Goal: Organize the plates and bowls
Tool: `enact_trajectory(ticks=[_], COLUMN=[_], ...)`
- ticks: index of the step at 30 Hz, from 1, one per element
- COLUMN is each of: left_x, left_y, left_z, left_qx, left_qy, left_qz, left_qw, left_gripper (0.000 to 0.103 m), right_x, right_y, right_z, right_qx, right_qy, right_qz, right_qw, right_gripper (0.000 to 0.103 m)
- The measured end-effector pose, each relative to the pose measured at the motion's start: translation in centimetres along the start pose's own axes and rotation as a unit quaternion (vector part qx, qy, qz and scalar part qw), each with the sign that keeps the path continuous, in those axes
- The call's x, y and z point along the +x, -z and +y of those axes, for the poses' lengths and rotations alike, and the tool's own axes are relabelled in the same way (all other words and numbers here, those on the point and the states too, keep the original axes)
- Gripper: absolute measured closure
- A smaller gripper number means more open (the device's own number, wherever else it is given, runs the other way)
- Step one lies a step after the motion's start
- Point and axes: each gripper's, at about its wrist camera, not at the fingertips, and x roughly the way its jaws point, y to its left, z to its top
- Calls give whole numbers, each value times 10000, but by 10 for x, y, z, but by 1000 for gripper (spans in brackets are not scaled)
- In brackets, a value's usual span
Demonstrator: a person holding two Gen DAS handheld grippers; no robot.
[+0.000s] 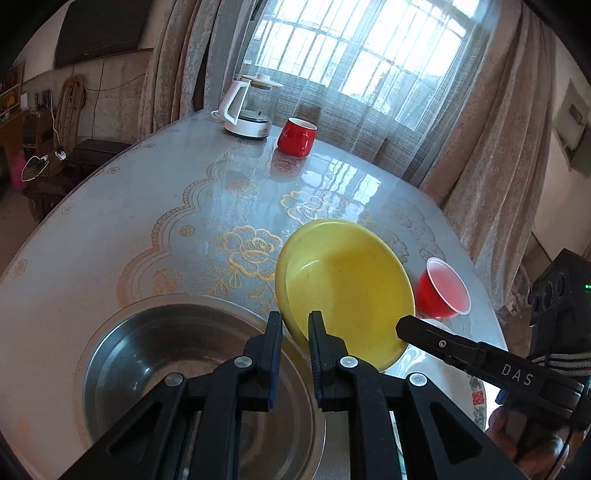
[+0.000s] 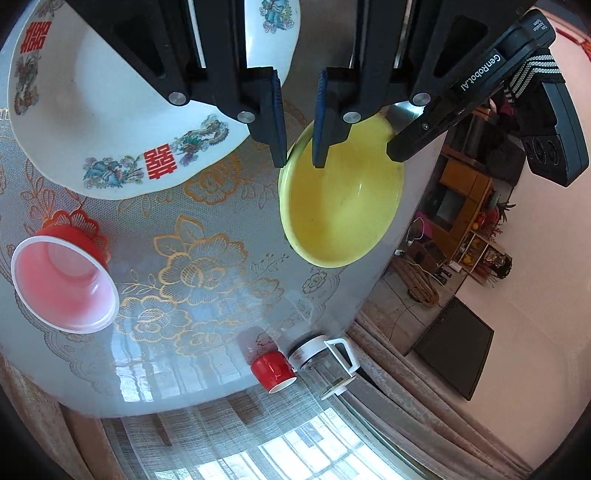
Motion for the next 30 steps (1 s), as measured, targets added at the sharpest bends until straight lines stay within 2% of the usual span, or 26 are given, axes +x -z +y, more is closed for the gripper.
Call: enact_trajectory(ticks=[7,13,20,30], left_x=[-32,-50,-56,-50], left_y=[21,41,60,69], left_z=[39,61,84,89], left_qx=[-437,-621,-870,-928], left_qy=[-36,-214,-347,-453], left_qz=[-56,-118,-36,92], left_qw=[9990,9978,9956,9946], left_gripper=[88,88,89,88], right_x=[11,23,40,54], right_y=[22,40,58,67], right_z=[35,56,68,72], right_qx=[-346,-572,-706,-778], right_qy=[-210,-346,-354,-171], right_qz=[245,471,734,936], right_qw=[9989,9967,9942,9924], right_gripper=[89,89,89,86])
